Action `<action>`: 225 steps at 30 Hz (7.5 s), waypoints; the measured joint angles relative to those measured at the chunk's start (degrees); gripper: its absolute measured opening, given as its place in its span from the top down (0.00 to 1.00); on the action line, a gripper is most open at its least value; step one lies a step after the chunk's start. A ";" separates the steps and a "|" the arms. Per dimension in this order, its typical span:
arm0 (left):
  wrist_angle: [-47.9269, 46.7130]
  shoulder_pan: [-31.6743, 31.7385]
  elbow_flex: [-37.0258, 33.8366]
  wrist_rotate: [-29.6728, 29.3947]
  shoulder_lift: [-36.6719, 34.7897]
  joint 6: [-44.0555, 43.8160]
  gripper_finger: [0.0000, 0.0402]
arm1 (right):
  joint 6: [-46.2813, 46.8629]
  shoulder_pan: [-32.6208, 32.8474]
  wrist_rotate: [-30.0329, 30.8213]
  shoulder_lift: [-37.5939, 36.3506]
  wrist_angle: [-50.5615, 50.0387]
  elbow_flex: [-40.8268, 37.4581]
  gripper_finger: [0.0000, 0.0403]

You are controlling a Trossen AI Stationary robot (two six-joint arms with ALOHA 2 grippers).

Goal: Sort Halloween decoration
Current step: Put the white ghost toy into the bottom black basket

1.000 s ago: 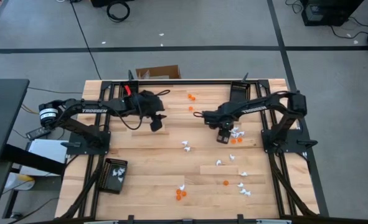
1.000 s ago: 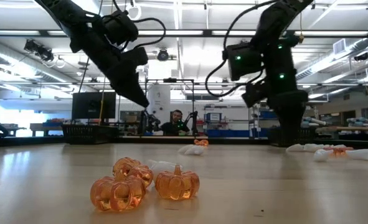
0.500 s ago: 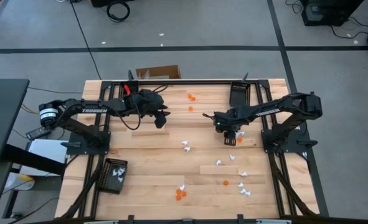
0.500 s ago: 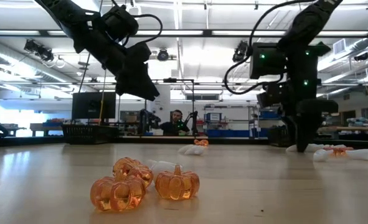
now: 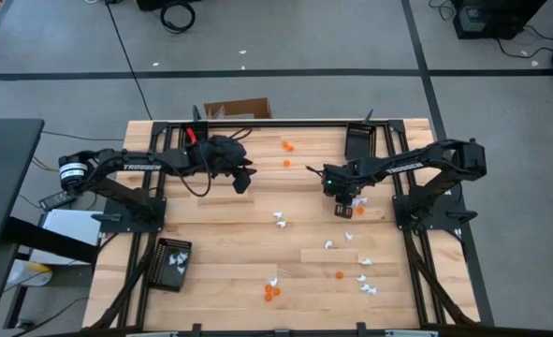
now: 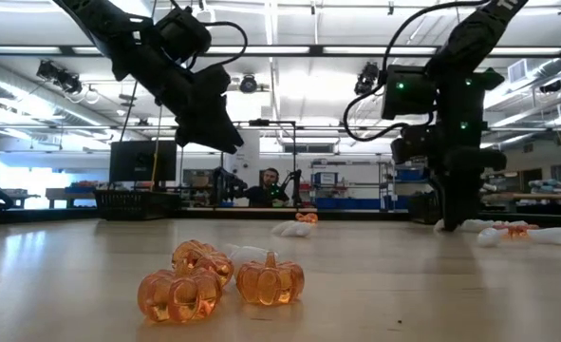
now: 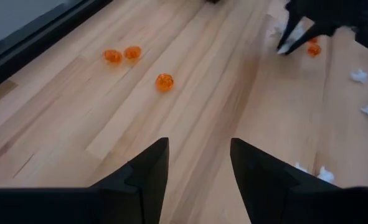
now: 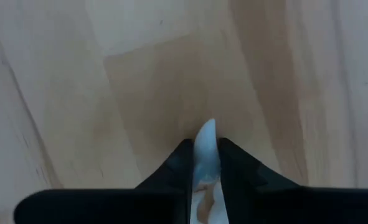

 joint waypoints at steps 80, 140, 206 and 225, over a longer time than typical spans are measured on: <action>32.37 -11.30 10.23 -0.81 9.22 29.10 0.64 | 54.72 0.09 -14.85 -7.72 75.32 0.09 0.83; -6.28 -10.60 9.91 -9.48 0.21 9.97 0.72 | 47.60 -4.74 -10.81 -14.61 32.90 -0.02 0.56; -52.81 8.93 0.22 6.90 1.47 -31.73 0.81 | 44.71 2.48 -5.50 -9.45 28.58 -0.02 0.59; -60.34 -40.66 0.03 22.00 -16.37 -69.84 0.79 | 40.47 -0.42 -7.02 -9.45 28.62 -0.02 0.59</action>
